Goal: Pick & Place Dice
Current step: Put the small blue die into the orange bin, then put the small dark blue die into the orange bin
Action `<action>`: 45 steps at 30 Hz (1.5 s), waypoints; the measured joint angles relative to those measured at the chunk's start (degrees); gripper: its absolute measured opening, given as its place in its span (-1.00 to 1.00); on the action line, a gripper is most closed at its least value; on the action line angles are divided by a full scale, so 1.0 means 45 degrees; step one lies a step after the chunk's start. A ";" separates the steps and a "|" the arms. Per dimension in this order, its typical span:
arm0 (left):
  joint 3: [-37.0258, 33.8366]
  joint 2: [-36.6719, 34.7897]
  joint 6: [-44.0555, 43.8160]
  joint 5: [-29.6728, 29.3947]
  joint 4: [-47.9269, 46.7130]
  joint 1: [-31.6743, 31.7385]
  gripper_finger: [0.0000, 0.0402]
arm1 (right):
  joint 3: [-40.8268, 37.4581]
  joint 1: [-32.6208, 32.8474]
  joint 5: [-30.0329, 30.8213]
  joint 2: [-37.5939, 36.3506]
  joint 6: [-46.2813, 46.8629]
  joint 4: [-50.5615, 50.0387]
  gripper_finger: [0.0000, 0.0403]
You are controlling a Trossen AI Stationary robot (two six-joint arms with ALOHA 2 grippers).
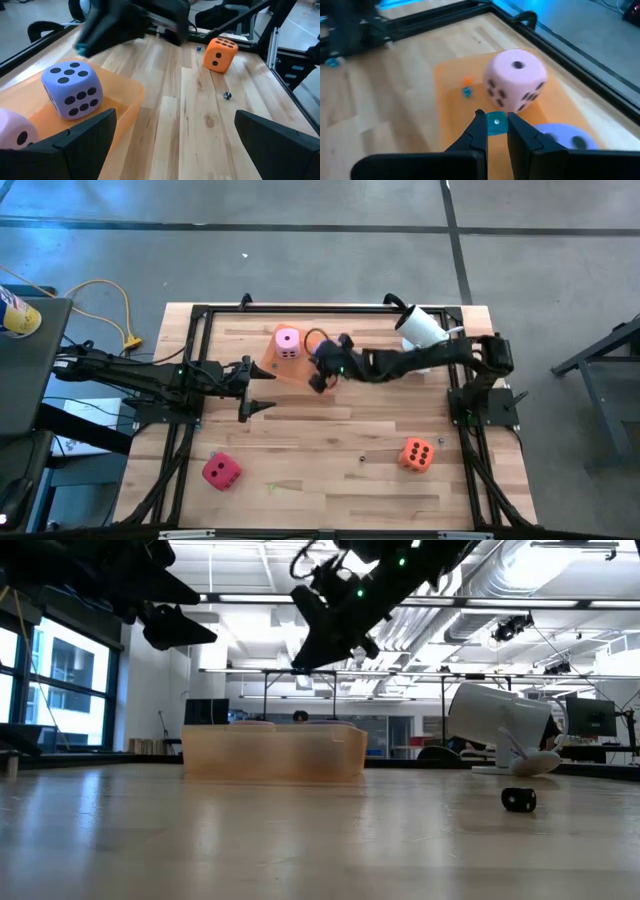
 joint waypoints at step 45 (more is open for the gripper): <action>0.0013 -0.0001 0.0287 0.0010 0.0393 0.0006 0.97 | 0.0005 -0.2272 -0.2181 0.1758 -0.1100 0.2514 -0.26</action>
